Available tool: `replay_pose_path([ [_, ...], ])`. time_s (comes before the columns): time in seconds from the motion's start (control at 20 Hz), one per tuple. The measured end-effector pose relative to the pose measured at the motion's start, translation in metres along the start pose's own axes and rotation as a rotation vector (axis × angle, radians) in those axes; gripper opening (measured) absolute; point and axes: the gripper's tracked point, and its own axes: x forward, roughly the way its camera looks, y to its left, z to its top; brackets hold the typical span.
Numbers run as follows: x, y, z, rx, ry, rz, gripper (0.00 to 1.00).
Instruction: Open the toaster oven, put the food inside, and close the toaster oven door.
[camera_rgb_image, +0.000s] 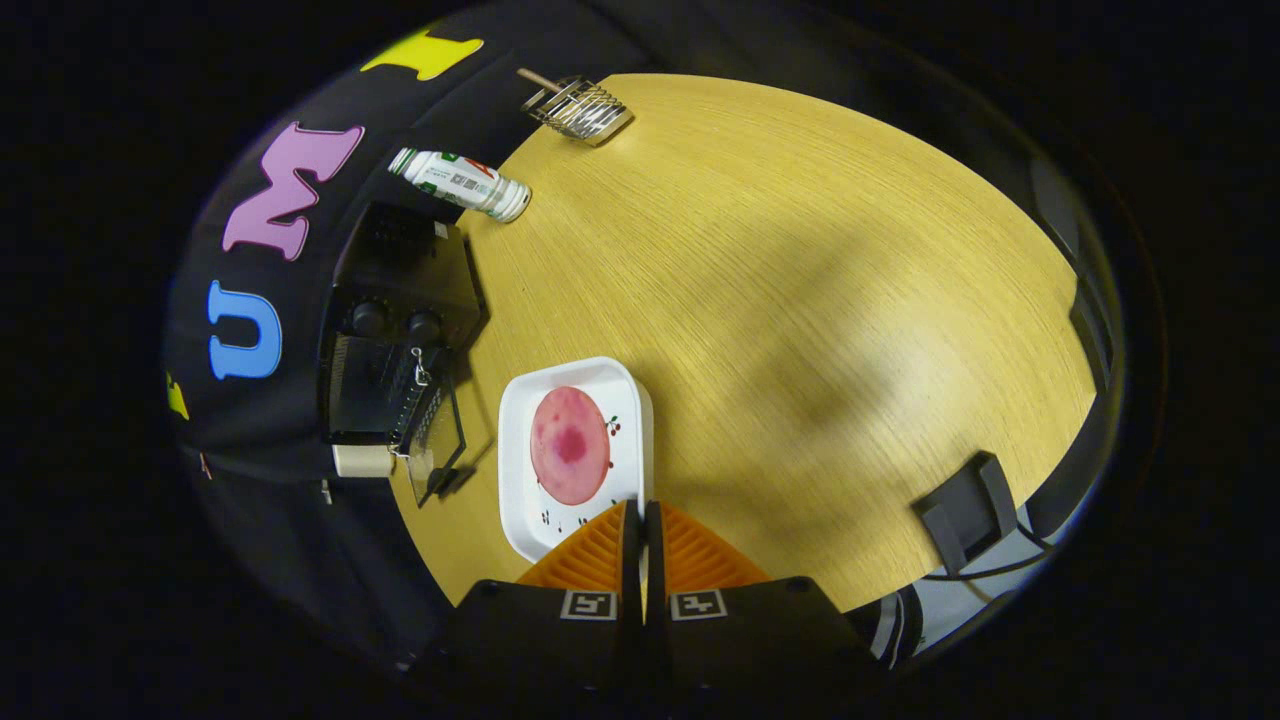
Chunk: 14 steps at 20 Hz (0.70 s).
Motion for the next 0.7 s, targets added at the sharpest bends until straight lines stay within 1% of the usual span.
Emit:
replay_pose_path([
  [0.2, -0.019, 0.015, -0.013, 0.035, -0.052, 0.055, 0.05],
  [0.45, -0.032, 0.054, -0.044, 0.09, -0.07, 0.148, 0.05],
  [0.7, -0.021, 0.099, -0.072, 0.069, -0.044, 0.201, 0.05],
])
